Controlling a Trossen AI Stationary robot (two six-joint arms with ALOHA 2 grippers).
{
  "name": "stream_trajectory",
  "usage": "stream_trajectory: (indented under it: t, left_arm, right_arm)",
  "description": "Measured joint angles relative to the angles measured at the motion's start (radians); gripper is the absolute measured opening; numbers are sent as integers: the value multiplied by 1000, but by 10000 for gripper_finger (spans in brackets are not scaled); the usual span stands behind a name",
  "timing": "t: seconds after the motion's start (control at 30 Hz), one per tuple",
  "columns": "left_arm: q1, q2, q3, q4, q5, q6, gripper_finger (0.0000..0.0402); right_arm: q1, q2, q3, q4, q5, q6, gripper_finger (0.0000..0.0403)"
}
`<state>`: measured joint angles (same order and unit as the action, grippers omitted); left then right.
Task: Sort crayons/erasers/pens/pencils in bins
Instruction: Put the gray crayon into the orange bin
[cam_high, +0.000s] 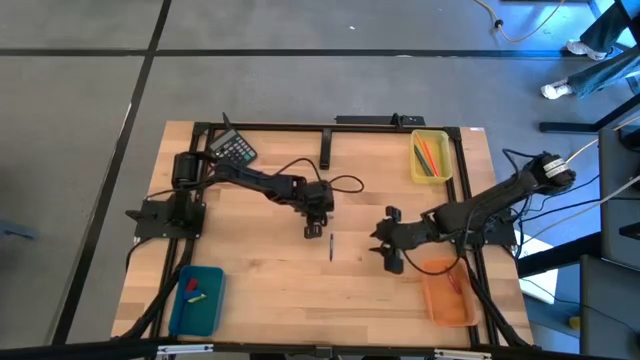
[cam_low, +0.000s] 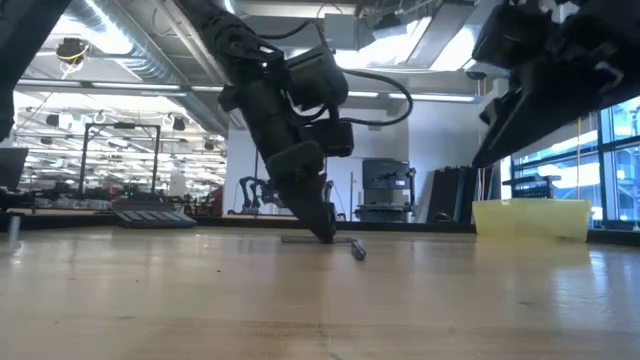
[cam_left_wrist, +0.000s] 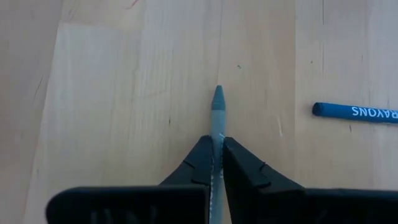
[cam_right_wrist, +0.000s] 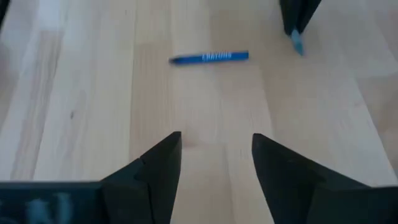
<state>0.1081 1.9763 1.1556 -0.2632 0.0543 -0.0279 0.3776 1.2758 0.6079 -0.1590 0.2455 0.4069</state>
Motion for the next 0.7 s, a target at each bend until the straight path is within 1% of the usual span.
stream_trajectory:
  t: [0.07, 0.2, 0.27, 0.47, 0.53, 0.7]
  left_arm:
    - [-1, -24, -33, 46, -1, -20, 12]
    - [-26, -85, -84, 107, -43, -36, 13]
    - [-48, -128, -91, 154, -71, -36, 13]
    - [-117, -217, -101, 169, -160, -41, 11]
    - [-143, -244, -96, 200, -189, -42, 12]
    - [-216, -310, -98, 205, -276, -73, 12]
  right_arm:
    - [-14, 0, -31, 66, 21, -4, 198]
    - [-33, 0, -63, 152, 155, 8, 198]
    - [-40, 0, -72, 207, 191, 6, 198]
    - [-50, 0, -77, 415, 204, 6, 198]
    - [-40, 0, -77, 486, 207, -10, 198]
    - [-24, 0, -77, 559, 207, -47, 198]
